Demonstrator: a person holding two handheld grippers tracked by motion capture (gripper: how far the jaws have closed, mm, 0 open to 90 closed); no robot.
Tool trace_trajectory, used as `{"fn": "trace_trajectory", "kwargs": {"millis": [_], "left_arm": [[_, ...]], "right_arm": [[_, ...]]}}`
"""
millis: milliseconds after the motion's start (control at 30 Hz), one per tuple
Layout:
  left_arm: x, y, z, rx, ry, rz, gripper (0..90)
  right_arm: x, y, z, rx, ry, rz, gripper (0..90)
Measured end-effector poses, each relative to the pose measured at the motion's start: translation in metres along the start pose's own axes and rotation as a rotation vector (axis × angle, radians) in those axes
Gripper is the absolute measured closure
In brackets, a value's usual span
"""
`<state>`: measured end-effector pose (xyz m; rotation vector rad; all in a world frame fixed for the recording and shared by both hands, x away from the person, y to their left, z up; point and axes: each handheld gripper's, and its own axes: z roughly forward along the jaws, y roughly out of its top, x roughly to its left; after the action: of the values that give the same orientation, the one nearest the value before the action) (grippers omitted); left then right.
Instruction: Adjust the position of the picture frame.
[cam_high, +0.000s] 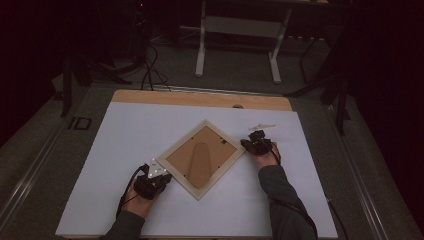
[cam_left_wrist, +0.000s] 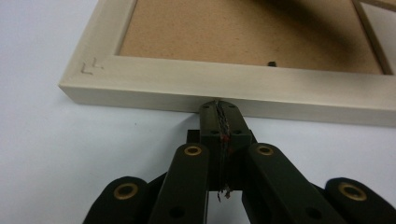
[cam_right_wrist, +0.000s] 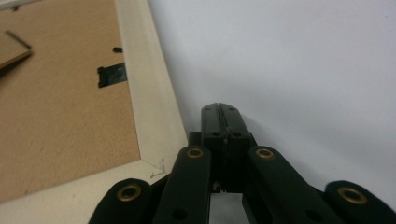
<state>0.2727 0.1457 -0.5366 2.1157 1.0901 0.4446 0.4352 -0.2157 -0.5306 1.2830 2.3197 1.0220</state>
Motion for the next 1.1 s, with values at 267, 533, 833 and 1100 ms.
{"fn": "trace_trajectory", "kwargs": {"millis": [267,533,833,1100], "left_arm": [[0.006,0.001,0.002,-0.008,0.01,-0.016,90.0],[0.008,0.0,0.002,-0.012,0.035,-0.029,90.0],[0.014,0.0,0.003,-0.019,0.036,-0.051,90.0],[0.015,0.002,0.004,-0.015,0.031,-0.056,90.0]], "right_arm": [[0.006,-0.019,-0.015,-0.023,0.018,0.011,89.9],[0.015,-0.032,-0.027,-0.027,0.021,-0.005,89.9],[0.021,-0.041,-0.033,-0.036,0.026,-0.014,89.9],[0.025,-0.048,-0.04,-0.042,0.043,-0.022,89.9]]}}
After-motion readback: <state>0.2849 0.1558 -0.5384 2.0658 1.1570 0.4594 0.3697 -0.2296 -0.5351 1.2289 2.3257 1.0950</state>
